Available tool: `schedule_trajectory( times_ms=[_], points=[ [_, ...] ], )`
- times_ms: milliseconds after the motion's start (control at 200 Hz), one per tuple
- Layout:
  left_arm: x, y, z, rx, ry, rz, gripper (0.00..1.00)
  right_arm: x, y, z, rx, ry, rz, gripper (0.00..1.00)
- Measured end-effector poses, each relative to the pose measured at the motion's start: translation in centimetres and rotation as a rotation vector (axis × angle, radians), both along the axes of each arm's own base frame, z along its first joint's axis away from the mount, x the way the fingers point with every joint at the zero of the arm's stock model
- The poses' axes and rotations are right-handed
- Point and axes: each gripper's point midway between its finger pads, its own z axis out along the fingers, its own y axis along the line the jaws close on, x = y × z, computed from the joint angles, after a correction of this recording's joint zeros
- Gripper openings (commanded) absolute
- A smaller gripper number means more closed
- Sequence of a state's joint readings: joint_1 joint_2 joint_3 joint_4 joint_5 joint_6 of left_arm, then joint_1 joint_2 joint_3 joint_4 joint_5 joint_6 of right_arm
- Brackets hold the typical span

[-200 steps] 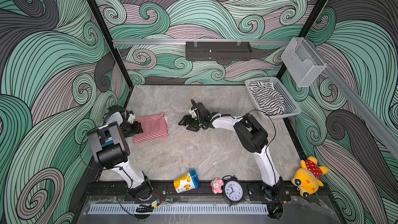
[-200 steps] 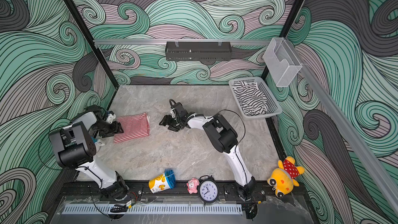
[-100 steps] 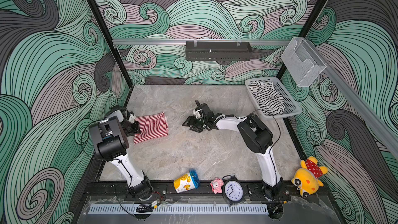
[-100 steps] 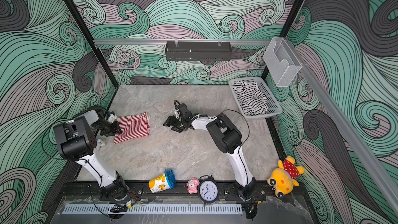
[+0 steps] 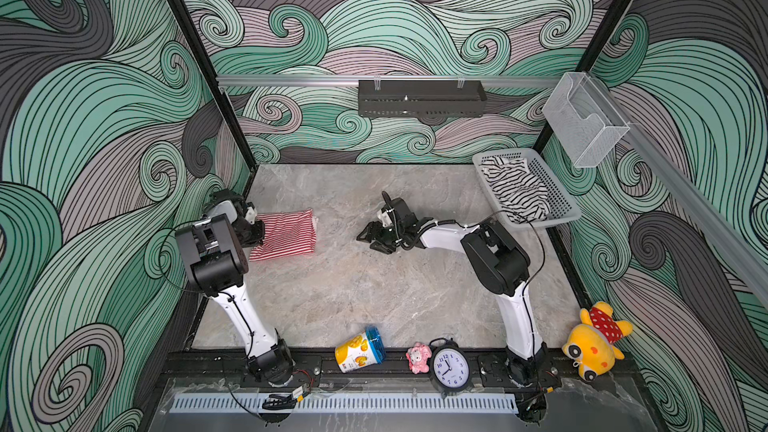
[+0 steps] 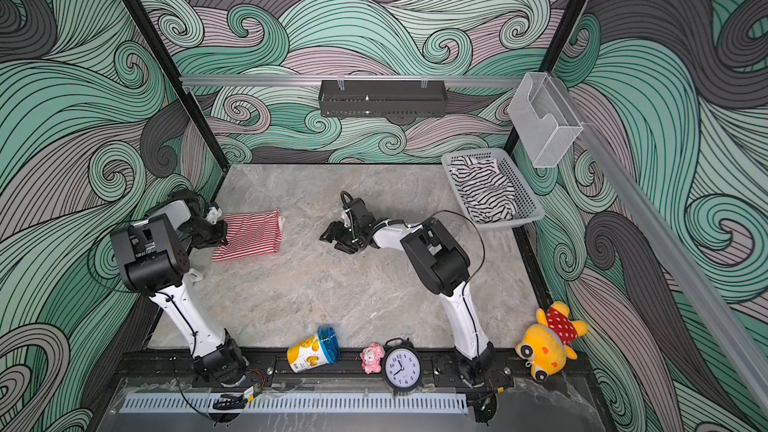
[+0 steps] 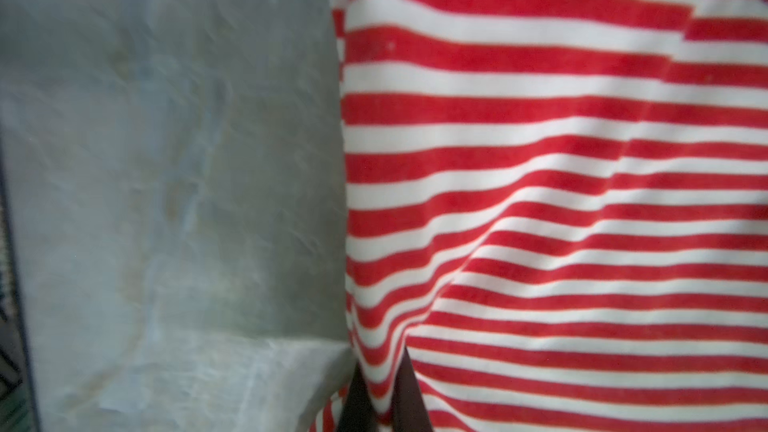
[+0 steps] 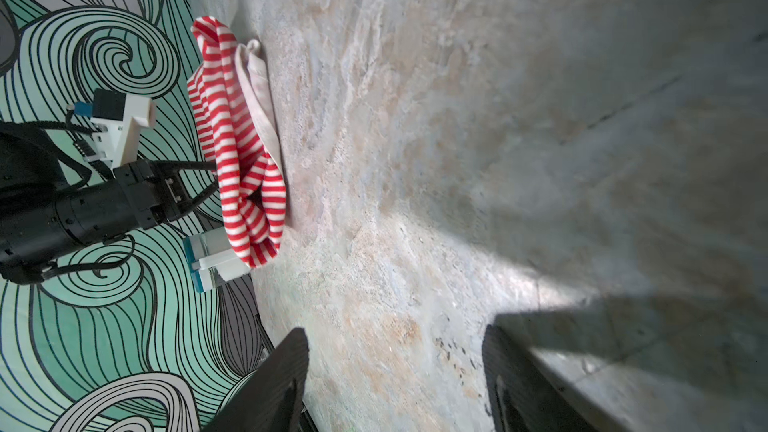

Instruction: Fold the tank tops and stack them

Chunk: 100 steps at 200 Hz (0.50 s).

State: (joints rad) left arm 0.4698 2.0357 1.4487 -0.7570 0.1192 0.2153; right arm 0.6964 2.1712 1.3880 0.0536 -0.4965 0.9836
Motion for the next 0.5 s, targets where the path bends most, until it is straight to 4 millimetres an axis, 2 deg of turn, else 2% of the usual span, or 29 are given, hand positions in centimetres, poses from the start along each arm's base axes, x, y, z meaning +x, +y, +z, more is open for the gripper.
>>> schedule_trajectory(
  times_ms=[150, 315, 375, 501],
  points=[
    [2.0, 2.7, 0.3, 0.096, 0.004, 0.013, 0.00, -0.5, -0.6, 0.0, -0.010, 0.008, -0.005, 0.68],
    [1.9, 4.1, 0.4, 0.168, 0.030, 0.002, 0.00, -0.8, -1.5, 0.0, -0.021, 0.013, -0.018, 0.68],
    [1.8, 4.2, 0.4, 0.179, 0.035, -0.010, 0.04, -0.8, -1.8, 0.0, -0.025, 0.014, -0.022, 0.68],
    [1.7, 4.3, 0.4, 0.190, 0.041, -0.046, 0.25, -0.7, -2.1, -0.1, -0.029, 0.015, -0.029, 0.68]
  ],
)
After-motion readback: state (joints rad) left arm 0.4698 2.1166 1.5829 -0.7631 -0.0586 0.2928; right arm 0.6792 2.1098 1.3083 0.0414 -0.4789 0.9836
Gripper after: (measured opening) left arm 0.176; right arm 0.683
